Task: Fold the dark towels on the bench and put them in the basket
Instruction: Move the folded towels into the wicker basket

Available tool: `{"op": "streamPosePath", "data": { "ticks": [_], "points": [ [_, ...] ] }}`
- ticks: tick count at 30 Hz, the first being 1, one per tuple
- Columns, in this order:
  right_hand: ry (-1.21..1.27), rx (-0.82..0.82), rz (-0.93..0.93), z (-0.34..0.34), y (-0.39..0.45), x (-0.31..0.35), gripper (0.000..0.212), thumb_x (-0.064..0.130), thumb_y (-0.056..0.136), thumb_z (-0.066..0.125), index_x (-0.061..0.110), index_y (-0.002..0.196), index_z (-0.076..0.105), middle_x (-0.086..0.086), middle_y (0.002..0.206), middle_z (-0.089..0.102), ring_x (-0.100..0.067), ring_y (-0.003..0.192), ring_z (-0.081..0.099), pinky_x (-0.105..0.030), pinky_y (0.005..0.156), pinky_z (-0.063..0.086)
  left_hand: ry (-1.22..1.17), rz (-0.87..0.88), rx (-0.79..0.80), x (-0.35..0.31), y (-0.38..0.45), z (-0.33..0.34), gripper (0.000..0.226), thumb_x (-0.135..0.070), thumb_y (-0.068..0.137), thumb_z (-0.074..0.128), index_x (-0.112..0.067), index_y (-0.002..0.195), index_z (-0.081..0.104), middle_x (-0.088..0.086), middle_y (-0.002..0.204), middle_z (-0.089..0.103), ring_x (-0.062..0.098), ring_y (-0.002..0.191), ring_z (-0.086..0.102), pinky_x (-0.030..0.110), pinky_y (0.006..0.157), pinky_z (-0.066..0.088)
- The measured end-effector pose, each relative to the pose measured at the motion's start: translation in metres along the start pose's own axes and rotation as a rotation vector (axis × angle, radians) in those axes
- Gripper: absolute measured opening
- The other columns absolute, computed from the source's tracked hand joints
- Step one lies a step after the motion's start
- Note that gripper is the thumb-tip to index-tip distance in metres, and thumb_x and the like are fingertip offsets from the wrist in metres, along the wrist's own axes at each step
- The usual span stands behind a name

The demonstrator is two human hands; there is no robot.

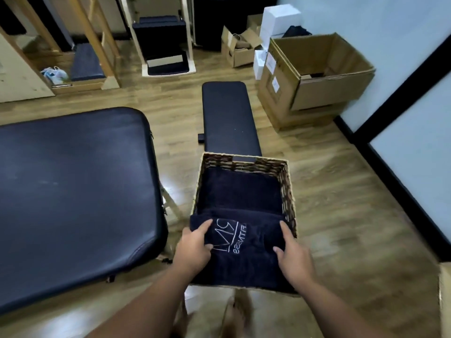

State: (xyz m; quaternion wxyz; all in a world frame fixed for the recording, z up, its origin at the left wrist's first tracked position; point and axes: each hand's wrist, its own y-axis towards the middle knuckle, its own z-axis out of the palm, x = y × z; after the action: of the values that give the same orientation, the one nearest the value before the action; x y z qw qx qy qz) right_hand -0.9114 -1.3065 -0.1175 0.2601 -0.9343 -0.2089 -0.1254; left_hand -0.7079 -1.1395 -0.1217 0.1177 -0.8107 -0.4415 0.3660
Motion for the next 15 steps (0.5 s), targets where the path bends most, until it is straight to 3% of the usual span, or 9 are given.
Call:
{"op": "streamPosePath", "data": {
  "ticks": [3,5,7,8,9,11,12,15],
  "points": [
    [-0.215,0.012,-0.009,0.005,-0.004,-0.009,0.062,0.031,0.1,0.054,0.031,0.156,0.028,-0.016,0.145,0.043,-0.032,0.116,0.053,-0.042,0.093,0.049,0.195,0.142,-0.049,0.009,-0.004,0.007,0.067,-0.016,0.092,0.065,-0.032,0.152,0.041,0.019,0.15,0.032,0.039,0.131,0.047,0.042,0.111,0.04],
    [-0.417,-0.091,-0.115,0.01,-0.011,-0.007,0.057,0.029,0.086,0.071,0.024,0.139,0.053,-0.016,0.137,0.044,-0.035,0.112,0.048,-0.048,0.088,0.049,0.449,0.281,-0.208,0.008,-0.01,0.012,0.06,-0.011,0.077,0.075,-0.022,0.134,0.06,0.025,0.14,0.042,0.044,0.114,0.051,0.052,0.09,0.049],
    [-0.445,-0.108,-0.185,0.012,-0.022,0.006,0.059,0.03,0.077,0.076,0.021,0.133,0.058,-0.011,0.121,0.048,-0.033,0.1,0.05,-0.044,0.078,0.049,0.608,0.317,-0.26,0.001,-0.023,0.013,0.05,-0.013,0.062,0.081,-0.018,0.11,0.066,0.017,0.112,0.052,0.037,0.089,0.052,0.045,0.067,0.046],
    [-0.405,-0.062,-0.159,0.015,-0.025,0.012,0.063,0.03,0.081,0.07,0.022,0.141,0.051,-0.01,0.122,0.044,-0.031,0.101,0.05,-0.039,0.078,0.048,0.618,0.307,-0.211,-0.004,-0.029,0.015,0.053,-0.018,0.063,0.083,-0.019,0.113,0.063,0.013,0.107,0.048,0.033,0.085,0.05,0.043,0.064,0.047],
    [-0.354,-0.001,-0.095,0.02,-0.024,0.018,0.067,0.029,0.087,0.064,0.023,0.149,0.039,-0.01,0.128,0.04,-0.031,0.106,0.048,-0.036,0.081,0.047,0.591,0.248,-0.138,-0.009,-0.032,0.016,0.063,-0.026,0.07,0.081,-0.02,0.128,0.055,0.01,0.11,0.043,0.032,0.088,0.049,0.042,0.068,0.05],
    [-0.226,0.116,0.033,0.027,-0.016,0.028,0.074,0.031,0.093,0.059,0.022,0.156,0.022,-0.015,0.144,0.027,-0.034,0.12,0.044,-0.035,0.092,0.045,0.598,0.122,-0.013,-0.01,-0.027,0.021,0.083,-0.033,0.085,0.068,-0.024,0.154,0.021,0.012,0.13,0.032,0.033,0.102,0.045,0.038,0.09,0.047],
    [-0.154,0.171,0.07,0.032,-0.012,0.03,0.078,0.033,0.094,0.061,0.023,0.158,0.017,-0.019,0.152,0.019,-0.037,0.127,0.041,-0.038,0.099,0.044,0.604,0.089,0.039,-0.012,-0.022,0.02,0.089,-0.031,0.088,0.065,-0.025,0.157,0.01,0.013,0.134,0.027,0.034,0.106,0.044,0.038,0.096,0.044],
    [-0.029,0.296,0.118,0.052,-0.002,0.028,0.087,0.033,0.095,0.065,0.029,0.16,0.006,-0.021,0.162,-0.002,-0.045,0.144,0.023,-0.045,0.108,0.039,0.587,0.05,0.112,-0.014,-0.004,0.026,0.095,-0.022,0.089,0.062,-0.021,0.16,-0.002,0.017,0.135,0.024,0.037,0.111,0.046,0.038,0.1,0.042]
  ]
}}
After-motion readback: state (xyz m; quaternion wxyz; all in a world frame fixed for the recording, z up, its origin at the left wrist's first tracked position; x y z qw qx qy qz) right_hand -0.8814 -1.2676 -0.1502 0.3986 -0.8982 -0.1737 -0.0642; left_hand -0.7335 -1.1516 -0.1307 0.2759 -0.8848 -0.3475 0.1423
